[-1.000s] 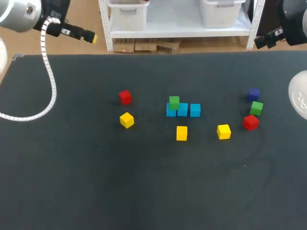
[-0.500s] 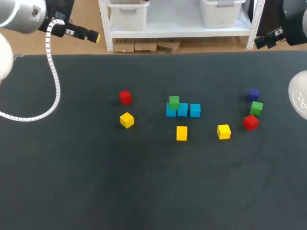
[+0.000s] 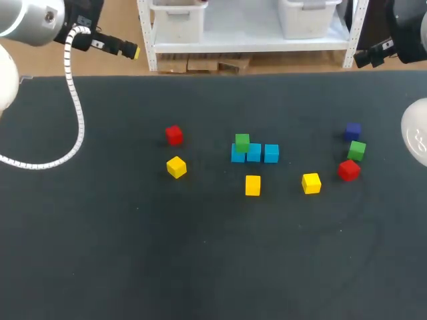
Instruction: Place the blue cubes, place green cubes on the blue cubes, place the yellow cubes on the green cubes, then place the red cubes on the yellow cubes, and place purple cube on the red cubes.
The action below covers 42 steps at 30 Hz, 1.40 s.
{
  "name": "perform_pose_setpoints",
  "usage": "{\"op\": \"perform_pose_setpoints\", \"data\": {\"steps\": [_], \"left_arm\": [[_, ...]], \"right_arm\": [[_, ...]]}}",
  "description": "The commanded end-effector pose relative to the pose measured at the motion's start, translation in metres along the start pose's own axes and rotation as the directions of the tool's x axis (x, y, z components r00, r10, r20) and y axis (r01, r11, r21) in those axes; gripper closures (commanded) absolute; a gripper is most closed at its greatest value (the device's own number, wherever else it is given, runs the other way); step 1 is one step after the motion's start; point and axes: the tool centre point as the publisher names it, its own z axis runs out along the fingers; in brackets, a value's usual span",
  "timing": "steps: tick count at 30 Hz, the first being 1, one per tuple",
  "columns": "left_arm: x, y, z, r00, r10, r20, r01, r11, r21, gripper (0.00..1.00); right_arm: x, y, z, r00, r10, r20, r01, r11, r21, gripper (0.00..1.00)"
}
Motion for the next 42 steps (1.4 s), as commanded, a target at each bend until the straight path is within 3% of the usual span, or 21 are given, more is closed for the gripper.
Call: {"op": "perform_pose_setpoints", "data": {"steps": [1, 7, 17, 26, 42], "left_arm": [[-0.001, 0.0, 0.001, 1.0, -0.001, -0.001, 0.001, 1.0, -0.002, 0.0], [-0.001, 0.0, 0.001, 1.0, -0.001, -0.001, 0.001, 1.0, -0.002, 0.0], [-0.001, 0.0, 0.001, 1.0, -0.001, -0.001, 0.001, 1.0, -0.002, 0.0], [-0.001, 0.0, 0.001, 1.0, -0.001, -0.001, 0.001, 1.0, -0.002, 0.0], [-0.001, 0.0, 0.001, 1.0, -0.001, -0.001, 0.001, 1.0, -0.002, 0.0]], "right_arm": [[-0.001, 0.006, 0.014, 0.998, -0.029, -0.049, 0.028, 0.999, -0.022, 0.0], [0.014, 0.019, 0.031, 0.991, -0.059, -0.122, 0.045, 0.993, -0.112, 0.0], [0.051, 0.028, 0.033, 0.953, -0.173, -0.247, 0.13, 0.975, -0.182, 0.0], [0.077, 0.041, 0.013, 0.905, -0.315, -0.285, 0.241, 0.933, -0.266, 0.0], [0.138, 0.066, 0.023, 0.815, -0.442, -0.375, 0.306, 0.877, -0.37, 0.0]]}}
